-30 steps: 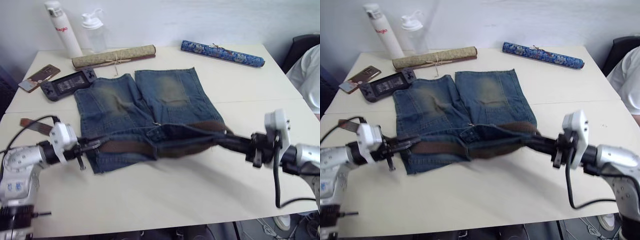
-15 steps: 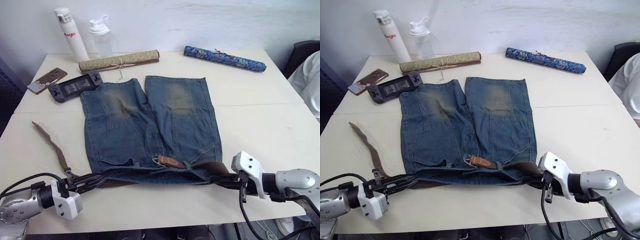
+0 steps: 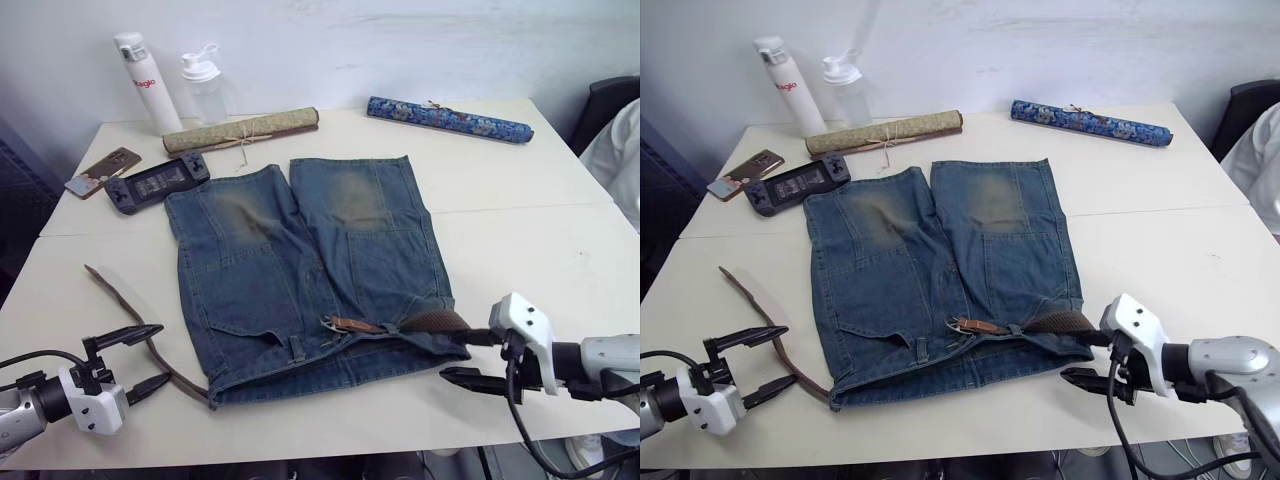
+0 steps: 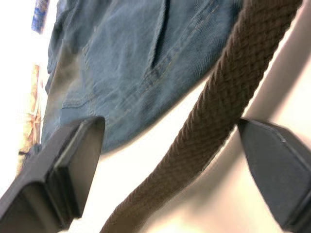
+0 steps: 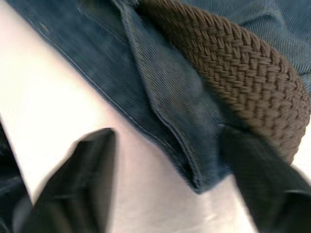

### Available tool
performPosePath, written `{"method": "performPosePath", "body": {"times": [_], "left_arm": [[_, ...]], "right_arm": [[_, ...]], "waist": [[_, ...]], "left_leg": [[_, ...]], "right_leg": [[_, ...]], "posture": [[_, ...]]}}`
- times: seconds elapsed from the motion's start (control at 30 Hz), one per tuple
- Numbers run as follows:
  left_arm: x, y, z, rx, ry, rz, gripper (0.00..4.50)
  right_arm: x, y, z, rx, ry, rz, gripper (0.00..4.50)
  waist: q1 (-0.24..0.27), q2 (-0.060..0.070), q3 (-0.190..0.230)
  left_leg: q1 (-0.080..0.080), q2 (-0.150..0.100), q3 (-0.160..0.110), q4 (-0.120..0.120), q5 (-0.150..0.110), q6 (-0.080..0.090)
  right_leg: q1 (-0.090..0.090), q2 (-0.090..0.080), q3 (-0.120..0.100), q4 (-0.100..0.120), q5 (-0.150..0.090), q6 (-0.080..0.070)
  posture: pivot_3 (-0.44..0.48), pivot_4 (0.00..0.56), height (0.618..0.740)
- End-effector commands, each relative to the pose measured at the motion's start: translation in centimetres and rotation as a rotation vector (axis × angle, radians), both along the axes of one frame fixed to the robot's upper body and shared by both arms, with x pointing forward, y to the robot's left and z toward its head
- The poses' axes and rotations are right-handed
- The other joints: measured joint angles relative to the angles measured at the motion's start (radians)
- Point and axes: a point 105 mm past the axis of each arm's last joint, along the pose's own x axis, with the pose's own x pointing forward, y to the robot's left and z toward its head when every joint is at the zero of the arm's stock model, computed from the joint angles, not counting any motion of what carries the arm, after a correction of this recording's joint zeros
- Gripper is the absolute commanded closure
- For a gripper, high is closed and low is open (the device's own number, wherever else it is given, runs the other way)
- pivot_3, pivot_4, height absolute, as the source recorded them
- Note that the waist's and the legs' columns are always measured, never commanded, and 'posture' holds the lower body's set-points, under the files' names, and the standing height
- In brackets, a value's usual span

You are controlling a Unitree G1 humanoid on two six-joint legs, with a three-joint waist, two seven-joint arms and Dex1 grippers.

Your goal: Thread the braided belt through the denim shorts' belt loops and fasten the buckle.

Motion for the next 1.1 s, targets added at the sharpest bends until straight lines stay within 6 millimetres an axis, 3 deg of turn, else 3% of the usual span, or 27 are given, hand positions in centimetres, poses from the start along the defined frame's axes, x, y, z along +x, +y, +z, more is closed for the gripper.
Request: {"method": "performPosePath", "body": {"times": [0.03, 0.13, 0.3, 0.43, 0.53, 0.67, 0.8, 0.97, 1.1], "left_arm": [[-2.4, -2.2, -0.7, -0.082, 0.407, -0.068, 0.00], [-4.0, -2.4, 0.4, -0.126, 0.688, -0.066, 0.00], [-4.0, -2.5, 4.6, -0.365, 0.990, 0.004, 0.00], [-2.5, -3.2, 8.2, -0.610, 1.050, 0.027, 0.00], [-0.3, -3.5, 9.6, -0.788, 1.011, 0.065, 0.00], [4.5, -2.7, 7.6, -0.924, 0.831, 0.271, 0.00], [8.5, -2.4, 5.8, -0.892, 0.669, 0.414, 0.00], [11.4, -2.2, 3.6, -0.731, 0.597, 0.538, 0.00], [11.6, -1.9, 1.3, -0.570, 0.630, 0.567, 0.00]], "right_arm": [[-0.6, 1.6, 3.5, 0.125, -0.043, 0.091, 0.03], [-0.4, 2.2, 5.3, 0.211, -0.054, 0.117, 0.03], [1.0, 2.8, 7.0, 0.321, -0.083, 0.102, 0.03], [2.2, 3.1, 6.8, 0.323, -0.106, 0.058, 0.03], [3.6, 3.3, 6.0, 0.294, -0.139, -0.006, 0.03], [6.2, 3.7, 5.2, 0.257, -0.197, -0.106, 0.03], [10.0, 2.7, 4.3, 0.171, -0.250, -0.262, 0.03], [12.8, 2.6, 2.8, 0.064, -0.257, -0.282, 0.03], [14.2, 2.5, 0.9, 0.000, -0.146, -0.312, 0.03]], "waist": [[-0.015, -0.005, 0.003], [-0.022, -0.010, 0.005], [-0.021, -0.017, 0.010], [-0.015, -0.018, 0.013], [-0.016, -0.018, 0.013], [-0.016, -0.017, 0.013], [-0.018, -0.021, 0.014], [-0.016, -0.025, 0.015], [-0.016, -0.025, 0.015]], "left_leg": [[0.000, 0.000, 0.000, 0.000, -0.001, 0.000], [0.000, 0.001, -0.001, 0.001, -0.001, -0.001], [-0.002, 0.001, -0.001, 0.001, 0.000, -0.002], [-0.003, 0.000, -0.001, 0.001, 0.000, -0.002], [-0.004, 0.000, -0.001, 0.001, 0.000, -0.002], [-0.004, 0.000, 0.000, 0.000, 0.001, -0.003], [-0.007, 0.000, 0.005, 0.000, 0.004, -0.008], [-0.017, -0.001, 0.007, 0.005, 0.009, -0.009], [-0.017, -0.001, 0.009, 0.005, 0.009, -0.008]], "right_leg": [[0.000, 0.000, 0.000, 0.000, 0.000, 0.000], [0.001, 0.000, -0.001, -0.002, 0.000, -0.001], [0.000, 0.002, -0.001, -0.001, -0.001, -0.002], [-0.001, 0.002, -0.002, -0.002, -0.001, -0.002], [-0.001, 0.002, -0.002, -0.001, -0.001, -0.002], [-0.003, 0.002, 0.000, 0.000, -0.001, -0.002], [-0.010, 0.003, 0.003, 0.004, -0.001, -0.001], [-0.021, 0.003, 0.004, 0.009, 0.000, 0.000], [-0.022, 0.003, 0.002, 0.010, 0.000, 0.000]], "posture": [[0.000, 0.150, 0.717], [0.000, 0.150, 0.717], [0.000, 0.150, 0.717], [0.000, 0.150, 0.717], [0.000, 0.150, 0.717], [0.000, 0.150, 0.717], [0.000, 0.150, 0.717], [0.000, 0.150, 0.717], [0.000, 0.150, 0.717]]}}
